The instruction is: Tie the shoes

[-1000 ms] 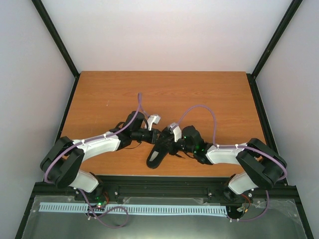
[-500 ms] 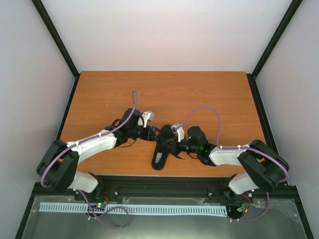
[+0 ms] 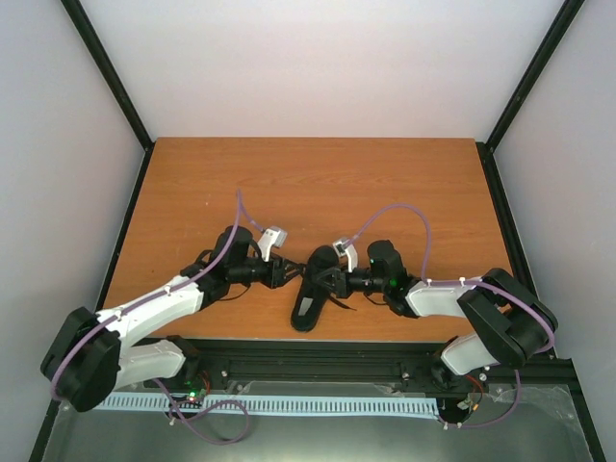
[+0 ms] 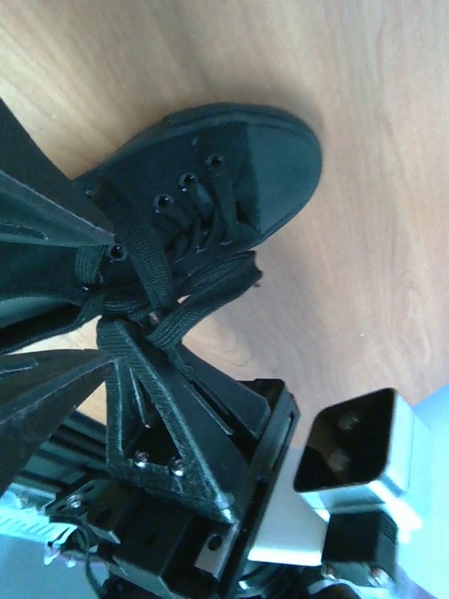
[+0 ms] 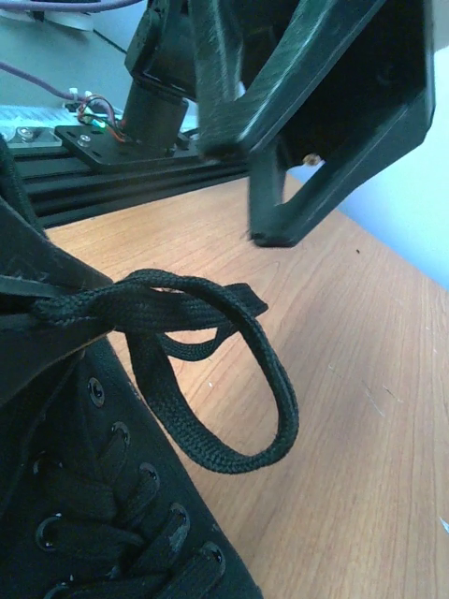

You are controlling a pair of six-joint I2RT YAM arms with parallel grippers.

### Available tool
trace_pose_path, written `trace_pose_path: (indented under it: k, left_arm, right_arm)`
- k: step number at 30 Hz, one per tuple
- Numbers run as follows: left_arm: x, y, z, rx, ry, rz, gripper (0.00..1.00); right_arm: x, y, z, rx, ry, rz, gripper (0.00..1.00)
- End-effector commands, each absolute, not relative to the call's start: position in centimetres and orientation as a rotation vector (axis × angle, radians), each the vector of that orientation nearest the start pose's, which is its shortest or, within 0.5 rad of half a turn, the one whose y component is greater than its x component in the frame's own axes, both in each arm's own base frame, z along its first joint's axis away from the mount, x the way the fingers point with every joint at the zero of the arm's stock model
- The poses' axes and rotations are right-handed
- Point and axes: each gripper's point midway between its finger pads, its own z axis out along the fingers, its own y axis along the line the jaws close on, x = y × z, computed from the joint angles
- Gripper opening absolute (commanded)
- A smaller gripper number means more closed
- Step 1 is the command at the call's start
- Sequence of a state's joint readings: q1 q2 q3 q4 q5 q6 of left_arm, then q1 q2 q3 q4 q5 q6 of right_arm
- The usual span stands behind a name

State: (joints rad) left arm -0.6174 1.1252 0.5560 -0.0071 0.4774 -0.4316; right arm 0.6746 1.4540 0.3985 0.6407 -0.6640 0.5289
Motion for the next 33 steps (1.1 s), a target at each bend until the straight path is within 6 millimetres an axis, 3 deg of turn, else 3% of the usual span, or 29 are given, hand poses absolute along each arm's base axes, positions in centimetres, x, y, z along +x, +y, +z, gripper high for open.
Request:
trace_pose_path:
  k: [1,12,23,33]
  left_arm:
    - [21.4,-27.8,15.7,0.528,2.183,-1.317,0.33]
    - [21.7,-29.3,14.2,0.496,2.267,-1.414,0.24]
    - [22.3,-30.0,13.4,0.469,2.299,-1.441,0.22]
    - [22.3,-30.0,12.2,0.441,2.353,-1.433,0.12]
  right_arm:
    - [20.6,30.8,12.0,-0.677,2.009,1.453,0.03]
    - [20.6,30.8,11.7,-0.692,2.007,1.447,0.03]
    - [20.5,31.0,11.4,-0.706,2.004,1.458,0.03]
    - [20.5,30.9,11.5,-0.701,2.003,1.453,0.03]
